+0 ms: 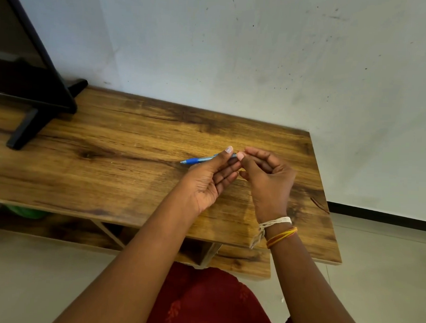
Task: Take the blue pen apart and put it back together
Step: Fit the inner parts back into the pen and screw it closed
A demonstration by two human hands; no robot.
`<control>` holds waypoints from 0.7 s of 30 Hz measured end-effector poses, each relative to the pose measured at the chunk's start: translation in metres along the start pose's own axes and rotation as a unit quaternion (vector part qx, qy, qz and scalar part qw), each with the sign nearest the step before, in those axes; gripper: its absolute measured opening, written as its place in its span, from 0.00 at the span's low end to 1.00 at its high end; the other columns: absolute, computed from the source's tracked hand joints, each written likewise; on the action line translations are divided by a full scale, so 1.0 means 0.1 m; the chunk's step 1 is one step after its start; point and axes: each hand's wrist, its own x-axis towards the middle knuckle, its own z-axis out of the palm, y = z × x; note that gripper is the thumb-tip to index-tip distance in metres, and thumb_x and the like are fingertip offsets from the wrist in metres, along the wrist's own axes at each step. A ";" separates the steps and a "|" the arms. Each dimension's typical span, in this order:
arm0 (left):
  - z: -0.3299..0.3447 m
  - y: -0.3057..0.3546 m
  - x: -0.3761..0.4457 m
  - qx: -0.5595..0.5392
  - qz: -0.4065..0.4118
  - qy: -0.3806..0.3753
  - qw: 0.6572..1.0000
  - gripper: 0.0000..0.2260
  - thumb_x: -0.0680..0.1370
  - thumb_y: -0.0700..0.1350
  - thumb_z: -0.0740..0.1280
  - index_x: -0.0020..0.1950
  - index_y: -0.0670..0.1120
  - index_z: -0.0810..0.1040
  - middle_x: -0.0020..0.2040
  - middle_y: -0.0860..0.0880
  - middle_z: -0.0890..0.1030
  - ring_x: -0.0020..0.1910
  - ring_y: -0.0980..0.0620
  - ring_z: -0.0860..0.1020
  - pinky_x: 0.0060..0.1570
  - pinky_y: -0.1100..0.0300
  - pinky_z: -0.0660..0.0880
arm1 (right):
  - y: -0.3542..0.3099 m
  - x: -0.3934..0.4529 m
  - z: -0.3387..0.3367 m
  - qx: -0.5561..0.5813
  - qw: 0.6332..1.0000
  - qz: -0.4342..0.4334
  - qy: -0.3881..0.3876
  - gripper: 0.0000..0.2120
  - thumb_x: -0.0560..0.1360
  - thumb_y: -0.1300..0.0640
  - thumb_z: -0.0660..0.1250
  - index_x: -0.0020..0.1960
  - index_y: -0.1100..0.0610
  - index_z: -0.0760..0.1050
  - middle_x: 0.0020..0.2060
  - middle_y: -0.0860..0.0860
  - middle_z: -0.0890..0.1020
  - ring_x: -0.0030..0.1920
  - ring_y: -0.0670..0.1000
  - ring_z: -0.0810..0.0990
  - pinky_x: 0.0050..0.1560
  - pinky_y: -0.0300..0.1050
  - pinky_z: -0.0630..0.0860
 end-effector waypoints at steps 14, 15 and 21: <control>0.08 -0.07 0.03 0.025 -0.023 -0.036 0.999 0.11 0.75 0.44 0.70 0.35 0.41 0.85 0.39 0.44 0.86 0.39 0.53 0.85 0.33 0.63 0.81 | -0.03 0.14 -0.47 -0.100 0.986 0.048 0.124 0.02 0.74 0.61 0.71 0.46 0.56 0.82 0.40 0.53 0.86 0.33 0.48 0.86 0.37 0.41 0.83; 0.10 -0.09 0.03 0.023 -0.024 -0.040 0.999 0.10 0.75 0.44 0.69 0.37 0.40 0.84 0.39 0.43 0.86 0.39 0.52 0.85 0.33 0.63 0.81 | -0.02 0.17 -0.56 -0.143 0.978 0.051 0.141 0.02 0.74 0.60 0.71 0.45 0.54 0.81 0.39 0.52 0.86 0.34 0.48 0.86 0.40 0.43 0.84; 0.19 -0.18 0.05 0.019 -0.041 -0.053 0.998 0.08 0.78 0.41 0.65 0.46 0.37 0.79 0.39 0.43 0.86 0.39 0.51 0.85 0.35 0.61 0.82 | 0.10 0.27 -0.93 -0.328 0.933 0.088 0.119 0.04 0.75 0.59 0.68 0.44 0.53 0.81 0.42 0.54 0.85 0.40 0.53 0.83 0.39 0.44 0.81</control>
